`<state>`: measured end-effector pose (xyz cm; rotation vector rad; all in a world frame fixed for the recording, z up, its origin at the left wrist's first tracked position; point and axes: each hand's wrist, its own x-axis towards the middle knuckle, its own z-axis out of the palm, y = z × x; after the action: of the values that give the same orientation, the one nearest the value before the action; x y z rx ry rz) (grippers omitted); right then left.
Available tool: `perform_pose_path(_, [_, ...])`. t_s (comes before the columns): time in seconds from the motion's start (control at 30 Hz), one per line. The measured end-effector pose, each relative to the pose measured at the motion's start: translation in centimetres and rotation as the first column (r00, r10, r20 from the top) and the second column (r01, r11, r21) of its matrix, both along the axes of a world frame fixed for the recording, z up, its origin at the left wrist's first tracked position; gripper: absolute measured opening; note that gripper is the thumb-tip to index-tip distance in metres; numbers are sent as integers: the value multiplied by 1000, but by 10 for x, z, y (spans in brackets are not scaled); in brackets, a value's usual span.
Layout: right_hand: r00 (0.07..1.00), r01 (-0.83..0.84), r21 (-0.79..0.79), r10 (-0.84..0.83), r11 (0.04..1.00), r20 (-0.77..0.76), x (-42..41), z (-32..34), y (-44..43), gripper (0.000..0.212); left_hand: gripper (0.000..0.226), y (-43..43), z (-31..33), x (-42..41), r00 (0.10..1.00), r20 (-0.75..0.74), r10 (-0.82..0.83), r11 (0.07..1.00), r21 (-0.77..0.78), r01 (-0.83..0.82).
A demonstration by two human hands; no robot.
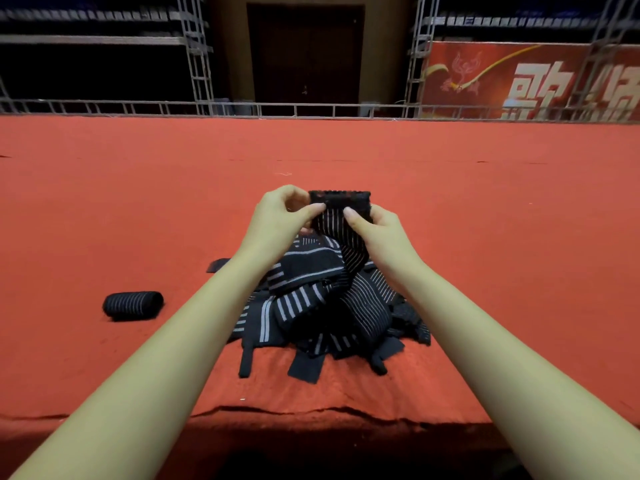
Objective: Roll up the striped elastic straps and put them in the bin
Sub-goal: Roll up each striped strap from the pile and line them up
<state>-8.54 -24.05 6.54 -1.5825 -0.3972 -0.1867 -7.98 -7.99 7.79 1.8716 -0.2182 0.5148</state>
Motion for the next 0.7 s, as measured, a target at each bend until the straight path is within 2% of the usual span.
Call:
perform_pose_path(0.2, [999, -20, -9, 20, 1000, -30, -26, 29, -3, 13, 8, 0, 28, -37, 991, 110, -75, 997, 14, 74])
perform_pose_path(0.43, [992, -110, -12, 109, 994, -63, -75, 75, -1, 13, 7, 4, 60, -81, 985, 147, -96, 992, -62, 106])
perform_pose_path(0.7, [988, -158, -57, 157, 986, -11, -130, 108, 10, 19, 5, 14, 89, -135, 970, 230, -75, 992, -81, 95])
